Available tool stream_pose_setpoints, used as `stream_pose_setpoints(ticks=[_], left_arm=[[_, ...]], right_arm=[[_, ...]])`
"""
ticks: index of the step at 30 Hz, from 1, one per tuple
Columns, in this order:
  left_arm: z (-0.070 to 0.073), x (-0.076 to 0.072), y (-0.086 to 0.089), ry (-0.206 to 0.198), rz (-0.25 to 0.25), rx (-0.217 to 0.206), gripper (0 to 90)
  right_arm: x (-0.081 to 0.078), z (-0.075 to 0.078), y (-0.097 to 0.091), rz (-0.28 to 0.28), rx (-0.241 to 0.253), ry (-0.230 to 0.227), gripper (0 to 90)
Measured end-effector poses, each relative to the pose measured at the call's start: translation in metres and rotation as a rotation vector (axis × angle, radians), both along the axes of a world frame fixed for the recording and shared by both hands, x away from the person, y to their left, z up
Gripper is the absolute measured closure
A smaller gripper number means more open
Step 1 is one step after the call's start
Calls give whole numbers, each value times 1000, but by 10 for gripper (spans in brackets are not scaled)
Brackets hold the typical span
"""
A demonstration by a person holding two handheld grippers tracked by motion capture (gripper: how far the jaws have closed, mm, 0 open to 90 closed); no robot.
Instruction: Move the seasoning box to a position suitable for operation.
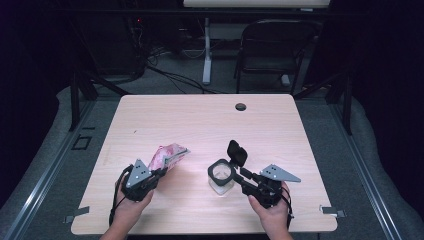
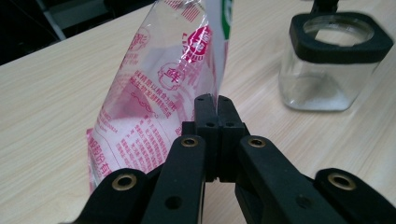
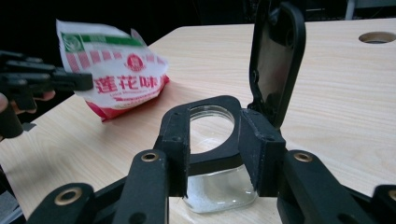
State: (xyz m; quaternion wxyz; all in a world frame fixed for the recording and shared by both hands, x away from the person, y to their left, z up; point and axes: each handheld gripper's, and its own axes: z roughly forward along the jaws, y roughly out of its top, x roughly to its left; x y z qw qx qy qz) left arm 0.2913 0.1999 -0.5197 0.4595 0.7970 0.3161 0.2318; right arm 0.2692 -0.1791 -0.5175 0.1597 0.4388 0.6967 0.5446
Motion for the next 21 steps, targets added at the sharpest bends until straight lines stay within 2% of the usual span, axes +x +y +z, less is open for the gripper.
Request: stream_pose_setpoints(ticks=[7,10,15,21], left_arm=[[6,-7,-2,-12,-34,-31,900],[10,-10,-3,-11,-58,-53,900],[15,-13,-5,-14,-90,-92,900],[17,-17,-9,-14,-124,-96,900]], right_arm=[[2,-1,1,-8,2,2,645],[2,-2,1,-29,-6,0,646],[3,-2,-2,-39,12,9,646],[2,-1,1,-30,25,0,646]])
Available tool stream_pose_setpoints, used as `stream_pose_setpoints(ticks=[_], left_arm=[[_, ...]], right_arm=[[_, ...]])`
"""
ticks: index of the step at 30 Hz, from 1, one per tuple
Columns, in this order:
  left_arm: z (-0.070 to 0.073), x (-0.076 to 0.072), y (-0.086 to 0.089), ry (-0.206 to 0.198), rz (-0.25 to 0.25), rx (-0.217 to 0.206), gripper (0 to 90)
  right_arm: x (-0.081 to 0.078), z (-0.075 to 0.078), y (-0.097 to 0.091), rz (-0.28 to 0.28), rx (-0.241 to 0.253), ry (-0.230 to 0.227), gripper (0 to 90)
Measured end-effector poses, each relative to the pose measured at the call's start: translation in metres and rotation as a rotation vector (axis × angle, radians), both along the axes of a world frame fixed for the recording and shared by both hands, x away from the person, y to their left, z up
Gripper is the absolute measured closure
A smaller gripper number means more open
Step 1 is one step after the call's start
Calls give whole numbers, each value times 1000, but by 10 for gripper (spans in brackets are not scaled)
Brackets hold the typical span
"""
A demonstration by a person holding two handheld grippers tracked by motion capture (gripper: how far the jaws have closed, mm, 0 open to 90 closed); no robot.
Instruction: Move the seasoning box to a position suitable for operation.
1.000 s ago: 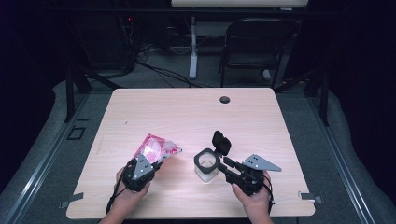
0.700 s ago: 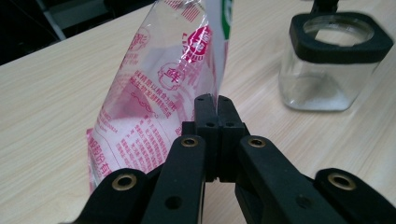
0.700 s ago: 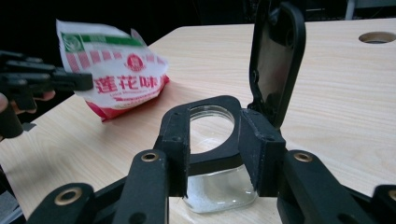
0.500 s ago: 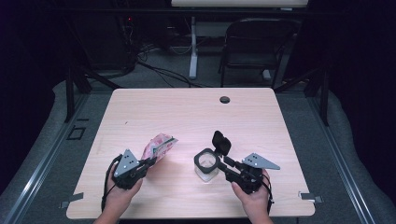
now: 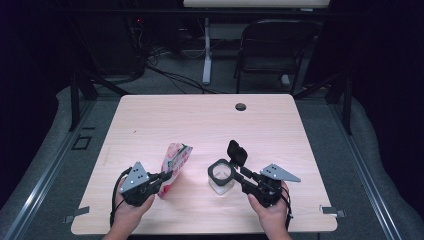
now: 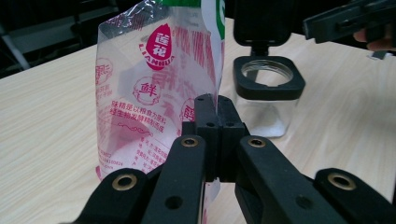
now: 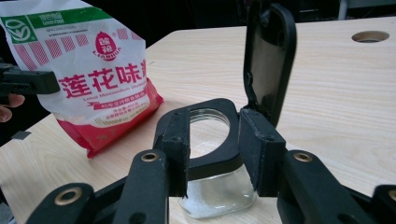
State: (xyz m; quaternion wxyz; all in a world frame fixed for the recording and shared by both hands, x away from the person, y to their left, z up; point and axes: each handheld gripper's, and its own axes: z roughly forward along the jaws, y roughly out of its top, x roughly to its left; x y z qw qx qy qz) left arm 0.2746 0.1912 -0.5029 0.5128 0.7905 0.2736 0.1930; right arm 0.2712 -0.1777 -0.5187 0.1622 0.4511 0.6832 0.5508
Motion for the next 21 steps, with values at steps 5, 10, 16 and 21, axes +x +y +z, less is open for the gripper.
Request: stream_pose_setpoints(ticks=[5,10,16,21], left_arm=[[1,-5,-7,-9,-33,-5,900],[1,-8,-7,-12,-49,-4,900],[-1,-9,7,25,-21,-10,900],[-1,-7,21,32,19,-31,900]], right_arm=[[0,2,4,20,-7,-4,646],[1,2,6,24,-3,-5,646],[0,3,6,30,-6,-4,646],[1,4,5,31,3,-6,643]])
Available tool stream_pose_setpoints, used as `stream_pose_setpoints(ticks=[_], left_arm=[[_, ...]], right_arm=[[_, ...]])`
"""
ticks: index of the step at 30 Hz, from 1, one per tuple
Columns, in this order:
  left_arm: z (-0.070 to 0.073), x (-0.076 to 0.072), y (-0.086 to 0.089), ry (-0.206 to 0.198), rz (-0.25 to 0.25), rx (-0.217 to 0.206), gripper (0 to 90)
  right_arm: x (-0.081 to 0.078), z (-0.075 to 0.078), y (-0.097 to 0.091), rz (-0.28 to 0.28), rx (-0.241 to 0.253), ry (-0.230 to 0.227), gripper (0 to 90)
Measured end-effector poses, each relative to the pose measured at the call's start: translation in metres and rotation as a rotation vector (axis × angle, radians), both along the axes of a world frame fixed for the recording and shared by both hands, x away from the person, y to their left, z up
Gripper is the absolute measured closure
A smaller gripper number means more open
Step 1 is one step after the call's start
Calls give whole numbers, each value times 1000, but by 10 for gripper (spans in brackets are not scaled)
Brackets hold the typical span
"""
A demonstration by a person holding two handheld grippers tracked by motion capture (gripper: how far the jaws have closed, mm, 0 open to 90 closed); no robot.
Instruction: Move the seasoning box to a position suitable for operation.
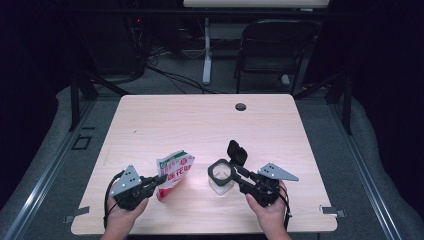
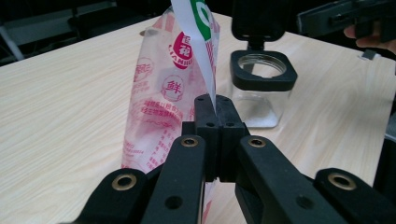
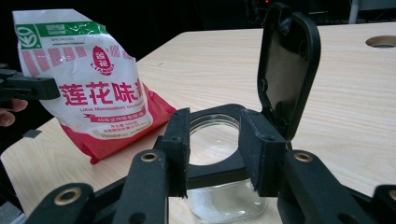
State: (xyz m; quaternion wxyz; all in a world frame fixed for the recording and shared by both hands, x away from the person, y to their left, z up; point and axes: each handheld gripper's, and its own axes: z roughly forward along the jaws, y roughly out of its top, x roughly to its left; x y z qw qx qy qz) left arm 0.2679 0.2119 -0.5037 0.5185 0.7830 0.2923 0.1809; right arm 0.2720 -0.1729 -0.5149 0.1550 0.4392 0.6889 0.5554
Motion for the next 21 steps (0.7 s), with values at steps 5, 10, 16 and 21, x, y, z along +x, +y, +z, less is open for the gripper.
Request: stream_pose_setpoints(ticks=[5,10,16,21], left_arm=[[0,0,4,2,7,2,900],[0,-3,12,8,27,4,900],[3,3,20,8,55,4,900],[2,5,24,12,53,-1,900]], right_arm=[[2,2,4,10,-6,4,643],[2,3,8,22,-9,-4,643],[1,4,9,27,-14,-2,643],[-1,6,14,34,-58,-14,643]])
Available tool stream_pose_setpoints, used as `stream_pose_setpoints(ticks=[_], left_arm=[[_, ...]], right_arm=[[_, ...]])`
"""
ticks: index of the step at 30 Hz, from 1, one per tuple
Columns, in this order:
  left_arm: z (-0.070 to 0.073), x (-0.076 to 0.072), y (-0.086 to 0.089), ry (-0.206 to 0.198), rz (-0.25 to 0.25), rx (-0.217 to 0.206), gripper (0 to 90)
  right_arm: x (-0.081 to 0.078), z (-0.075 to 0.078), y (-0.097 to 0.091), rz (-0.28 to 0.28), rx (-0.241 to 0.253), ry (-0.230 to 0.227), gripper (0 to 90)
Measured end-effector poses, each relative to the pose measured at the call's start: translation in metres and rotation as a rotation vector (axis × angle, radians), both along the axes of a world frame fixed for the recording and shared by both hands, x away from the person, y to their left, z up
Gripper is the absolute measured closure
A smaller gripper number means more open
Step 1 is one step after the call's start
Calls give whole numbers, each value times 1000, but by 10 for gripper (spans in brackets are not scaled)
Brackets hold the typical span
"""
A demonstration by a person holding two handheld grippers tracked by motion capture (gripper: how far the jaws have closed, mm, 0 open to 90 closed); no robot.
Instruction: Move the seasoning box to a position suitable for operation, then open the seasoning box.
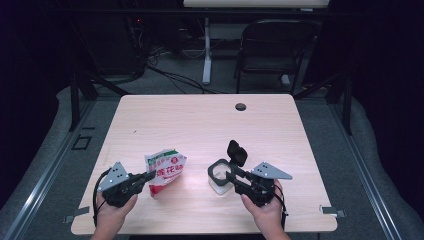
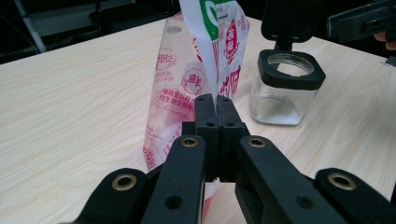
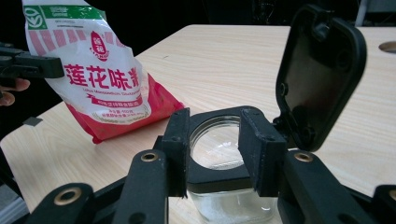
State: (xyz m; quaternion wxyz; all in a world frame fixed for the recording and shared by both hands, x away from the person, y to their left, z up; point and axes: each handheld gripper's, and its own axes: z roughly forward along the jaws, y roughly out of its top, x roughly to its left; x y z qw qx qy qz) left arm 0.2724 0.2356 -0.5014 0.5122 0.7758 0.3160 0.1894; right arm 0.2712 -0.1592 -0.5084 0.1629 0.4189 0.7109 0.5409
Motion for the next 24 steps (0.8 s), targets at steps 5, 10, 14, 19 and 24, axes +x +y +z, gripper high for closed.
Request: stream_pose_setpoints(ticks=[5,10,14,19,24], left_arm=[[-2,4,0,9,6,-13,900],[-5,6,-2,13,10,-19,900],[-3,4,-3,20,11,-32,900],[-1,3,-14,-10,-37,-6,900],[-2,2,-18,-11,-58,-12,900]], right_arm=[[-5,2,3,16,-31,-27,643],[-9,-1,-1,5,-29,-28,641],[-7,-1,1,20,-27,-26,640],[-1,-1,14,81,-55,-20,628],[11,1,29,117,-64,-22,621]])
